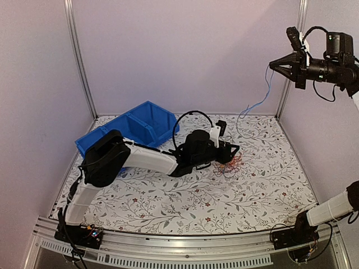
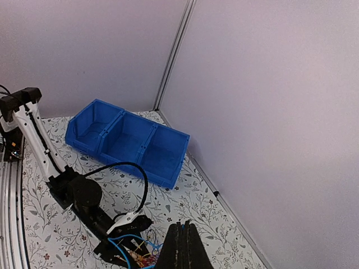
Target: Untangle the cables
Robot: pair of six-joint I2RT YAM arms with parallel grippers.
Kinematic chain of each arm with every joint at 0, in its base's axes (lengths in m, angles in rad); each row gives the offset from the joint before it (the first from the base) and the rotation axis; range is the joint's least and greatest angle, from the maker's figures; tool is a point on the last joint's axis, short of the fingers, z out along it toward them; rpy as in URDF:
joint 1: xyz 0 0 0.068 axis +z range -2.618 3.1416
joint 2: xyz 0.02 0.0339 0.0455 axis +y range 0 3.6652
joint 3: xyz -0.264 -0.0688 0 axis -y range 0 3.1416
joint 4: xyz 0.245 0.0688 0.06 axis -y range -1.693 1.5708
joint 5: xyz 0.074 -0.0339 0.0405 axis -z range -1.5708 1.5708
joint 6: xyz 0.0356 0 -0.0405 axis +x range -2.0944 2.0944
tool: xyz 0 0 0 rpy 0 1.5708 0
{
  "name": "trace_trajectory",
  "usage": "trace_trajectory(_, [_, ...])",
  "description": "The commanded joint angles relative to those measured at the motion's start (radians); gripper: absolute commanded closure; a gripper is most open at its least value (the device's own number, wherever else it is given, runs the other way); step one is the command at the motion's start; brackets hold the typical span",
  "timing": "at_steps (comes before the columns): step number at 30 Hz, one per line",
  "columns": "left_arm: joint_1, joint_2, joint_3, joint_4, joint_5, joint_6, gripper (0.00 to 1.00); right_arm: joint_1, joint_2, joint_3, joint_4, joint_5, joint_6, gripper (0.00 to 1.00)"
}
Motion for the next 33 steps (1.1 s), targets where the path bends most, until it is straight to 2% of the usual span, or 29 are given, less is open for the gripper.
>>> trace_trajectory(1, [0.008, -0.124, -0.075, 0.018, -0.016, 0.046, 0.5, -0.003, -0.03, -0.11, 0.048, -0.01, -0.01, 1.0])
trace_trajectory(10, [0.01, -0.303, -0.241, -0.072, -0.096, 0.07, 0.48, -0.004, -0.052, -0.263, 0.07, -0.03, -0.018, 1.0])
trace_trajectory(20, [0.035, -0.451, -0.391, -0.081, 0.128, 0.159, 0.49, 0.006, -0.098, -0.4, -0.014, -0.025, -0.103, 1.0])
trace_trajectory(26, [0.033, -0.522, -0.406, -0.17, 0.158, 0.181, 0.51, 0.032, -0.106, -0.478, -0.012, -0.052, -0.092, 1.0])
trace_trajectory(31, [0.006, -0.593, -0.465, -0.07, 0.271, 0.211, 0.48, 0.045, -0.111, -0.547, 0.063, -0.055, -0.023, 1.0])
trace_trajectory(33, [-0.016, -0.608, -0.475, -0.032, 0.257, 0.221, 0.45, 0.045, -0.114, -0.571, 0.109, -0.051, 0.025, 1.0])
